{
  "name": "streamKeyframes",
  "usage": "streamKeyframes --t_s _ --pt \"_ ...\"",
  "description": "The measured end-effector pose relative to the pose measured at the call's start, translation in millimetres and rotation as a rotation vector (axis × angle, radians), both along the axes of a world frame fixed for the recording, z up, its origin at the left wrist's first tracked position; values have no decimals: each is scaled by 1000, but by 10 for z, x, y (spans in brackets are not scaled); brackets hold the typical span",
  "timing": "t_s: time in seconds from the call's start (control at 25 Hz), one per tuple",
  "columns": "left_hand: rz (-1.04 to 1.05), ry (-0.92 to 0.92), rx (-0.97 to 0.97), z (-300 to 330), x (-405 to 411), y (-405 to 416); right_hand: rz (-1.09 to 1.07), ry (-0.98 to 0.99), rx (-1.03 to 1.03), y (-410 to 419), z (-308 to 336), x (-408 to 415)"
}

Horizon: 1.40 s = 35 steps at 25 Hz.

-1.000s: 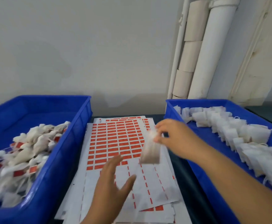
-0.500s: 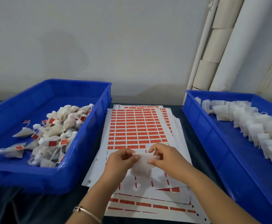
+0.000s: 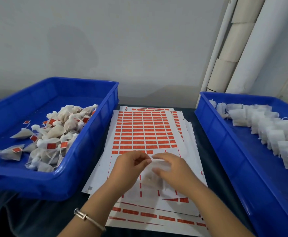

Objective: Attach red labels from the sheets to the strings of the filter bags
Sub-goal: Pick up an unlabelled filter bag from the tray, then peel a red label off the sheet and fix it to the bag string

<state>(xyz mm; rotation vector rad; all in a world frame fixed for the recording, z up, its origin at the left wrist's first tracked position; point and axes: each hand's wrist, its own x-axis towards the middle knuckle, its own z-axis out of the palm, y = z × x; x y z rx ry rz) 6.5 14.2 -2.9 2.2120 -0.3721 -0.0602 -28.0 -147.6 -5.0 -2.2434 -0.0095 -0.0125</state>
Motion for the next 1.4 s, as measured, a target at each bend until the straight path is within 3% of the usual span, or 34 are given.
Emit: streamKeyframes --t_s 0.16,0.4,0.56,0.8,0.92,1.04,1.16,1.28,1.4 --pt "5 -215 130 -19 28 -17 -54 -33 81 138 -80 90" --pt "42 -303 306 -109 100 1 -94 -47 98 -33 -205 94" --pt "145 -399 276 -81 252 36 -107 38 93 -102 -260 63" --pt "273 -293 167 -176 291 -80 -38 284 89 -89 -271 -19" --pt "275 -220 160 -236 296 -56 -67 354 298 -161 -204 -61" --pt "234 -94 202 -368 233 -55 -184 326 740 -193 -205 -67" --pt "13 -121 376 -483 115 -82 -267 268 930 -208 -243 -15" --pt "-218 -155 427 -496 28 -122 -264 232 617 -123 -280 24" --pt "-251 -234 361 -399 48 -144 -174 197 271 -92 -299 67"
